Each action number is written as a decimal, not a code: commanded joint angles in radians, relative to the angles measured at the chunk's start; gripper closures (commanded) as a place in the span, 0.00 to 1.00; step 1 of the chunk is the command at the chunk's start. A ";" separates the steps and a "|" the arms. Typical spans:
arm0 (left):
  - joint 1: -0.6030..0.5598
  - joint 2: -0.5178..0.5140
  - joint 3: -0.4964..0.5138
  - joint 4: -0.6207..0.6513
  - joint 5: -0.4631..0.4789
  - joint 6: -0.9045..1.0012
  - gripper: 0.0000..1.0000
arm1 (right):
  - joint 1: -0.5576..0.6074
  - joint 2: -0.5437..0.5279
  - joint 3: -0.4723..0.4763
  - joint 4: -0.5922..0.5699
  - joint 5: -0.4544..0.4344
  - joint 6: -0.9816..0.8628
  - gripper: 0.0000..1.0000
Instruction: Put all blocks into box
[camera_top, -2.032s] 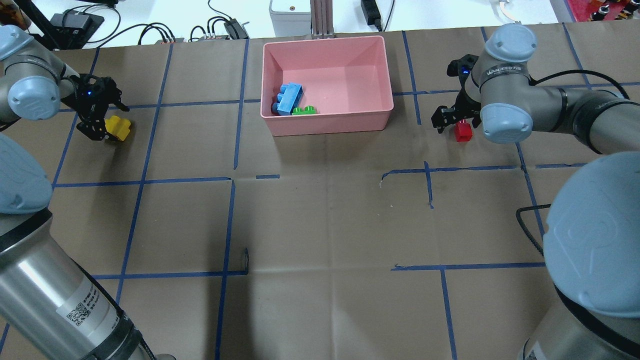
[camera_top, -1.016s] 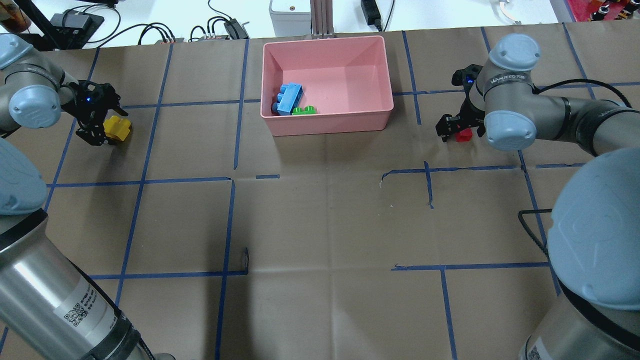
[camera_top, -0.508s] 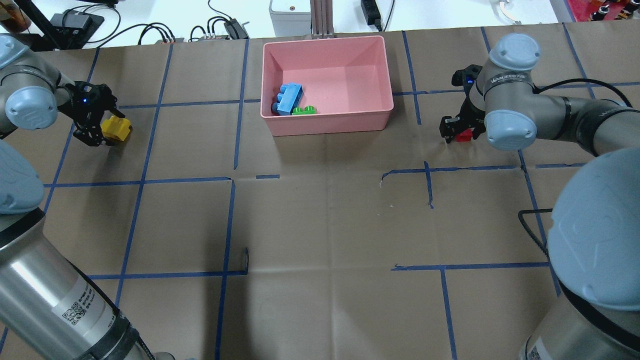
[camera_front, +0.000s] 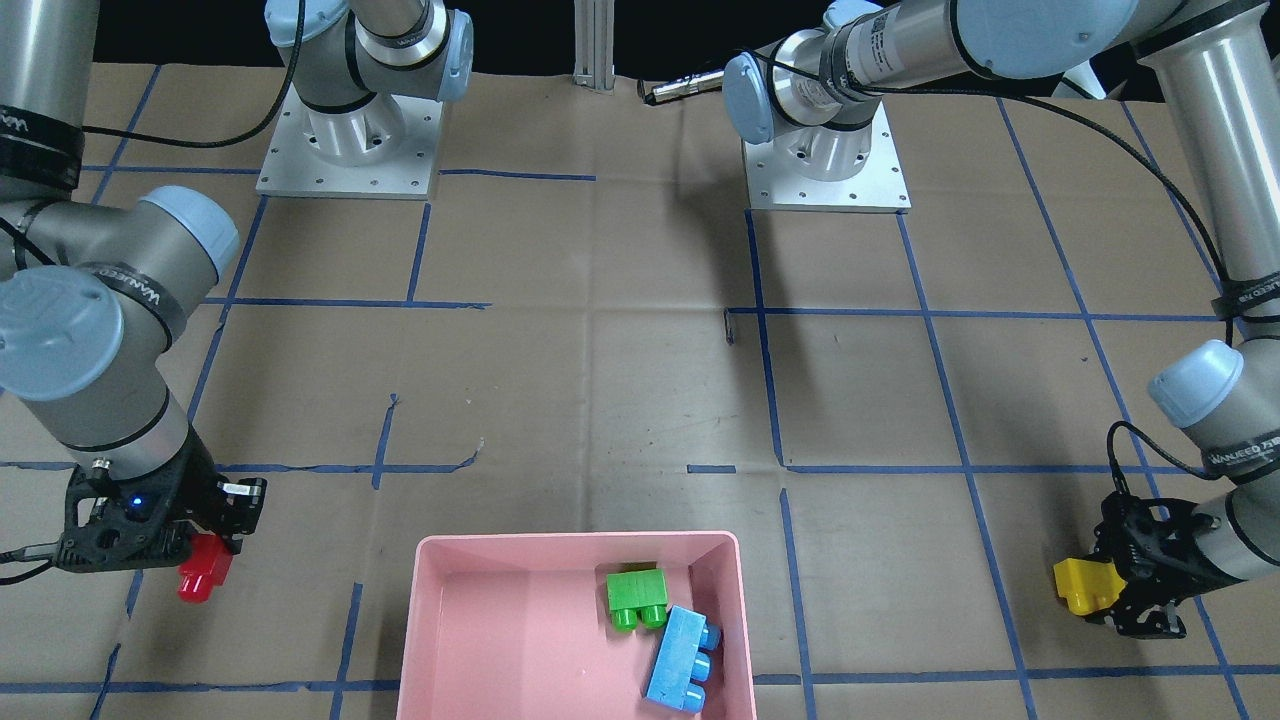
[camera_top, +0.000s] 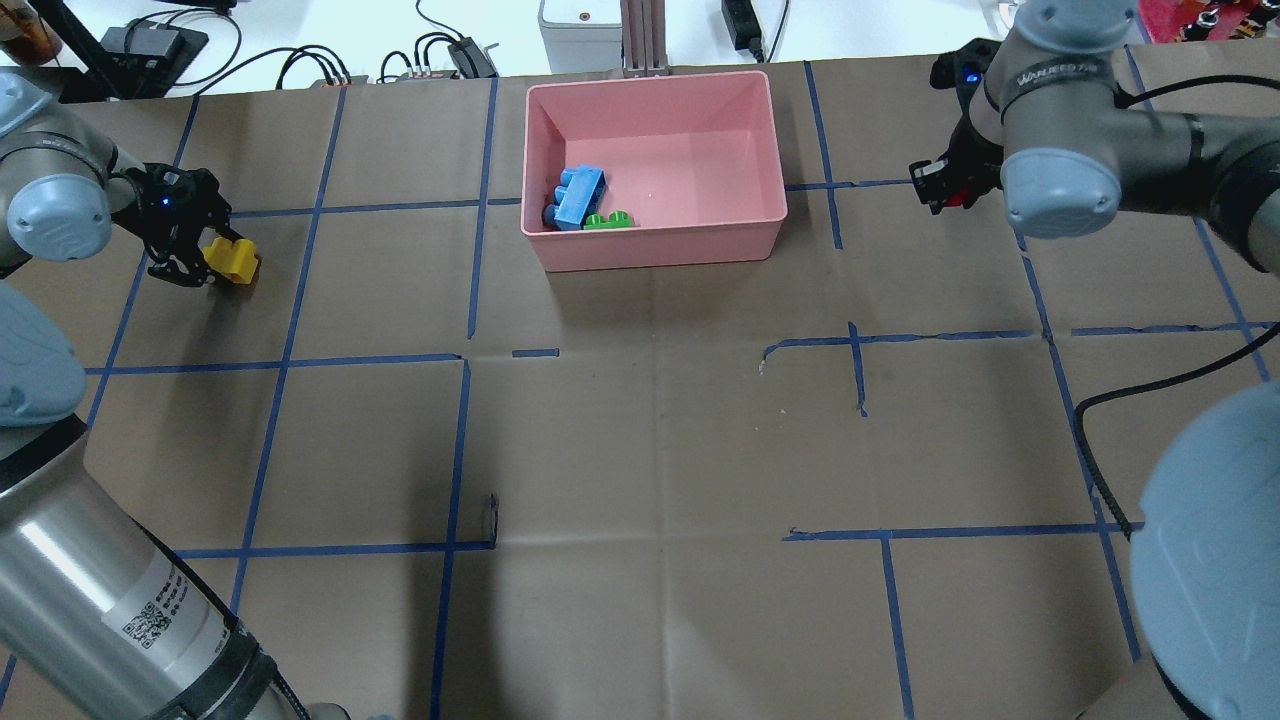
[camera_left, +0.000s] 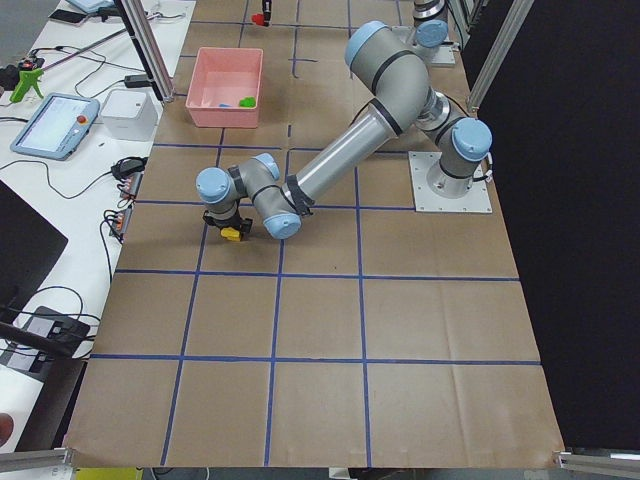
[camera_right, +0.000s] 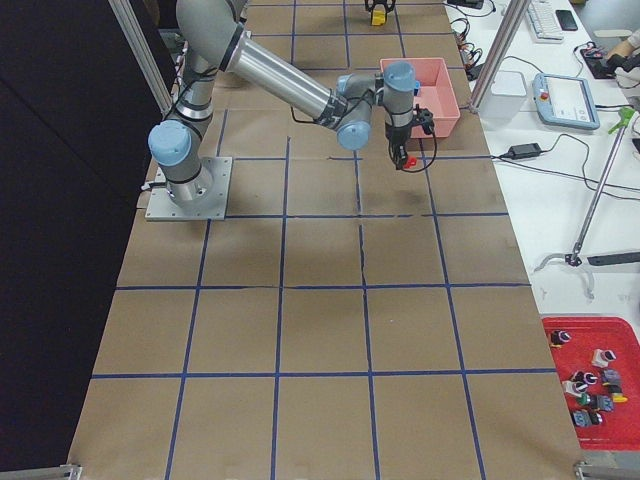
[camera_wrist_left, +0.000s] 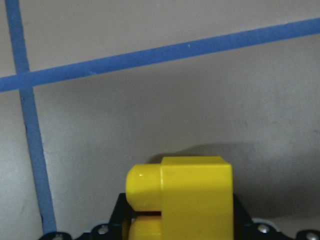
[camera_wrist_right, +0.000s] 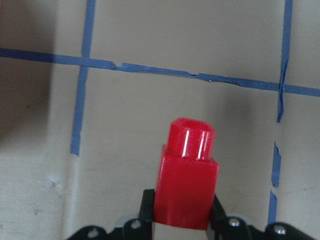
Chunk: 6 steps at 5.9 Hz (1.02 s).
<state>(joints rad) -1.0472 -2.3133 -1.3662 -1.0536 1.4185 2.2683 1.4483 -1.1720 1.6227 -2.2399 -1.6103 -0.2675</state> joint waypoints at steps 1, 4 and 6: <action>-0.002 0.017 0.007 0.003 0.008 -0.016 0.65 | 0.142 -0.015 -0.128 0.072 0.003 0.019 0.98; -0.011 0.153 0.132 -0.238 0.019 -0.192 0.72 | 0.328 0.235 -0.353 -0.044 0.148 0.100 0.98; -0.042 0.172 0.223 -0.382 0.042 -0.387 0.75 | 0.351 0.272 -0.397 -0.063 0.153 0.152 0.97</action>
<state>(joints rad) -1.0684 -2.1509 -1.1851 -1.3712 1.4500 1.9699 1.7891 -0.9165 1.2423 -2.2925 -1.4608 -0.1361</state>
